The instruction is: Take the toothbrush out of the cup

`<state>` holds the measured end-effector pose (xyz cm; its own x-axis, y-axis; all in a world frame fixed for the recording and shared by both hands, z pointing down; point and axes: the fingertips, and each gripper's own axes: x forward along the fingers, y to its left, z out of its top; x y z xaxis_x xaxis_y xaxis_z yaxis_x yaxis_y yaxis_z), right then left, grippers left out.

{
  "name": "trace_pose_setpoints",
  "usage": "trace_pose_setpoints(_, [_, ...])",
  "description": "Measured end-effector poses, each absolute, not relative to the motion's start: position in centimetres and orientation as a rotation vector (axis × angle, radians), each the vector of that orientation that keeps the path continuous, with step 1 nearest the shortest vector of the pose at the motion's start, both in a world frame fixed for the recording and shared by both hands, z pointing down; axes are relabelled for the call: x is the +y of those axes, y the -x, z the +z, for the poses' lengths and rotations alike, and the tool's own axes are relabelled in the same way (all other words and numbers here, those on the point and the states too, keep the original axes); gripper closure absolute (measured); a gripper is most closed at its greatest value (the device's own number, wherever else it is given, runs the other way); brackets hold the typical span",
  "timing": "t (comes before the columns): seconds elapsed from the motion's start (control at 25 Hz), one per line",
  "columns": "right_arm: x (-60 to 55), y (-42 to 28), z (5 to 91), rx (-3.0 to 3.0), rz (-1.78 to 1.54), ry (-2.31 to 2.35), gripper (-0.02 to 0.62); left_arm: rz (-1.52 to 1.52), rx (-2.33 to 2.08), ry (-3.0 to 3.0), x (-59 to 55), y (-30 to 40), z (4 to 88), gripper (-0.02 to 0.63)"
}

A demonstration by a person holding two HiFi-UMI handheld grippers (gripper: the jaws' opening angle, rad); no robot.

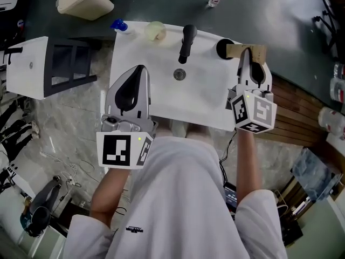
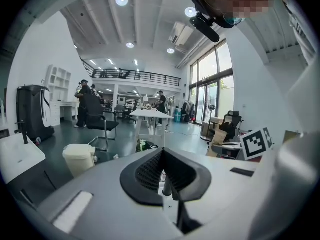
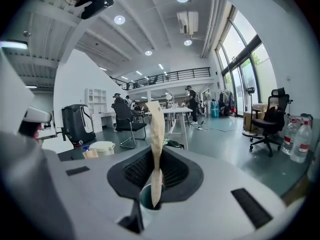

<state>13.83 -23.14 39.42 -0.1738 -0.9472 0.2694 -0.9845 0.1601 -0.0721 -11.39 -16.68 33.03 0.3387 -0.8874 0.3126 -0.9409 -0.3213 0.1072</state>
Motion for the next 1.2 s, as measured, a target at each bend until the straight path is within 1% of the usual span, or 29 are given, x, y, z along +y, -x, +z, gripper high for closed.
trace_pose_setpoints(0.44, [-23.9,-14.5,45.7,-2.200,0.458,-1.887,0.569,0.351,-1.600,-2.325,-17.6,9.9,35.8,0.601])
trace_pose_setpoints(0.8, [-23.7,-14.7,48.1,-2.165,0.521,-1.861,0.568,0.361,-1.582,-2.331,-17.8,9.2,36.4,0.601])
trace_pose_setpoints(1.0, [-23.5,-14.7,47.8,-2.172,0.531,-1.855,0.502,0.352,-1.581,-2.342,-17.5,9.0,36.0,0.601])
trace_pose_setpoints(1.2, [-22.9,-14.7,46.3,-2.183,0.511,-1.867,0.494,0.343,-1.585,-2.353,-16.8,9.2,35.4,0.601])
